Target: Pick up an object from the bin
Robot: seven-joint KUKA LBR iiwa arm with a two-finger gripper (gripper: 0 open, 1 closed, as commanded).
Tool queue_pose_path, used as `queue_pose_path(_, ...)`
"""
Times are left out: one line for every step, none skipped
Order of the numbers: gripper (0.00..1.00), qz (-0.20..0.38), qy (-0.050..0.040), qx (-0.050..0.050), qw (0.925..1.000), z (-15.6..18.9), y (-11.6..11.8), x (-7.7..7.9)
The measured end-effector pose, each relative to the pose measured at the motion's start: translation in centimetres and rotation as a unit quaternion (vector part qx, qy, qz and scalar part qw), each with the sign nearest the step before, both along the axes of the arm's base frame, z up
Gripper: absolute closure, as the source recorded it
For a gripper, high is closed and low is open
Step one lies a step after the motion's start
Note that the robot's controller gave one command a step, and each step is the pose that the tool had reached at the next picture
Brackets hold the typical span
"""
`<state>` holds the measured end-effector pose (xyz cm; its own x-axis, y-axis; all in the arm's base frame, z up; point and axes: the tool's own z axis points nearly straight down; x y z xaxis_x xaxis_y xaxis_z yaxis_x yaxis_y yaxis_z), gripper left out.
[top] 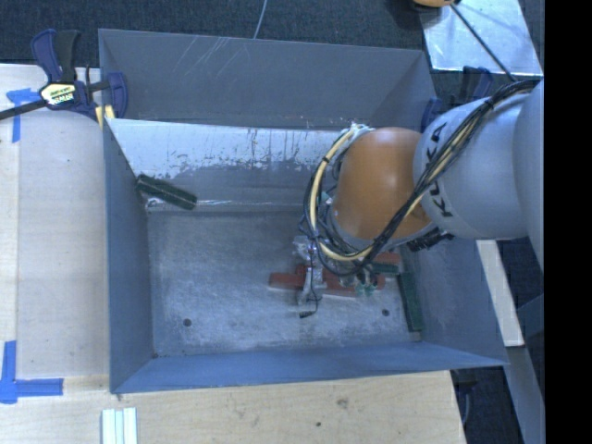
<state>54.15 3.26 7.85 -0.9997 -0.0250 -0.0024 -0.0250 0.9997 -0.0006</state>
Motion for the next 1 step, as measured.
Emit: queue_pose_path(1.00, 0.000, 0.0000, 0.000, 1.0000, 0.00, 0.01, 0.00)
